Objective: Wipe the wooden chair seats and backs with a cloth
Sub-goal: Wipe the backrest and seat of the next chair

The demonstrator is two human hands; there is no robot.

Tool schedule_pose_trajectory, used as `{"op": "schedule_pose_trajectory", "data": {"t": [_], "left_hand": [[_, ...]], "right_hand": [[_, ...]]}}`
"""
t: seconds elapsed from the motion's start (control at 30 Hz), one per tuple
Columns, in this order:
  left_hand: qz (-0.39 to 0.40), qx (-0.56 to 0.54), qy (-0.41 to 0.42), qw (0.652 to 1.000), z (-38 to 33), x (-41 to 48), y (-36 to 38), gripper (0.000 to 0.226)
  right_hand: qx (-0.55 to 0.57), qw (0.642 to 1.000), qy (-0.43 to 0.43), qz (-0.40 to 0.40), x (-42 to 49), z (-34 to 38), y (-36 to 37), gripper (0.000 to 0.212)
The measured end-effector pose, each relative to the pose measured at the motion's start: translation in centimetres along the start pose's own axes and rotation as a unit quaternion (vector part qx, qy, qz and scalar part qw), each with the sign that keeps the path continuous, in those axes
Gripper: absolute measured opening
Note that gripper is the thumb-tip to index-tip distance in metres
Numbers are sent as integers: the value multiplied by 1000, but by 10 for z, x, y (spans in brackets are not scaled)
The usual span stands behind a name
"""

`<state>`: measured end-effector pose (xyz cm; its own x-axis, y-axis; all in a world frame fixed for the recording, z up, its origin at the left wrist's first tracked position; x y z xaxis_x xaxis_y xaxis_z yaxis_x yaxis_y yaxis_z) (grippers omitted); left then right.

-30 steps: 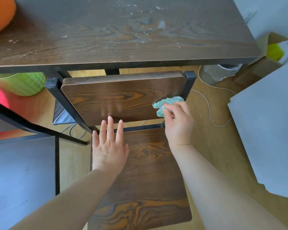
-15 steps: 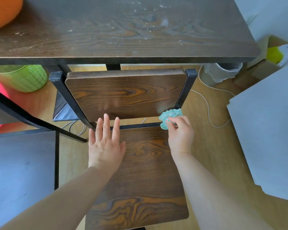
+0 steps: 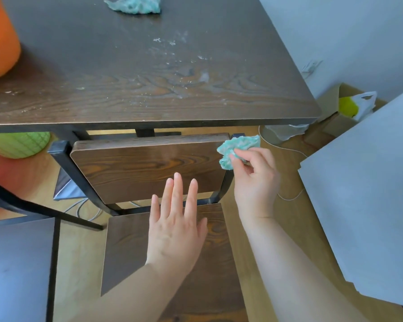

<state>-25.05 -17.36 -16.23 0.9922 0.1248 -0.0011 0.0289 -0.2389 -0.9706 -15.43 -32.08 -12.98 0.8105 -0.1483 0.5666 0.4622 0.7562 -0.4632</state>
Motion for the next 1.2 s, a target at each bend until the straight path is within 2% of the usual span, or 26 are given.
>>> {"op": "schedule_pose_trajectory", "data": {"t": [0.2,0.57,0.83,1.2], "left_hand": [[-43,11,54,998,-19,26,-17,77],[14,67,63,996,9,23,30,74],[74,81,46,993,41,3,83,79],[141,115,3,983,81,-14,110,76]], "right_hand": [[-9,1000,-2,9,-5,-18,11,6],[-27,996,43,71,-67,-75,31,8],[-73,981,137,112,-118,-126,58,5],[-129,933,277,189,-141,-137,92,15]]}}
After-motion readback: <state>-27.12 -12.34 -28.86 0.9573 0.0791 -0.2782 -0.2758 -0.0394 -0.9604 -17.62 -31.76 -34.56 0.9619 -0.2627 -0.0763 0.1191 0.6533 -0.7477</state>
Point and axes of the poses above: each hand's wrist, its own x-axis towards the middle knuckle, its own y-axis out of the palm, z = x × y, the point moved 1 cm from there along x, towards the middle knuckle, and after that the axes turned 7 degrees about -y, right-handed, at the moved point
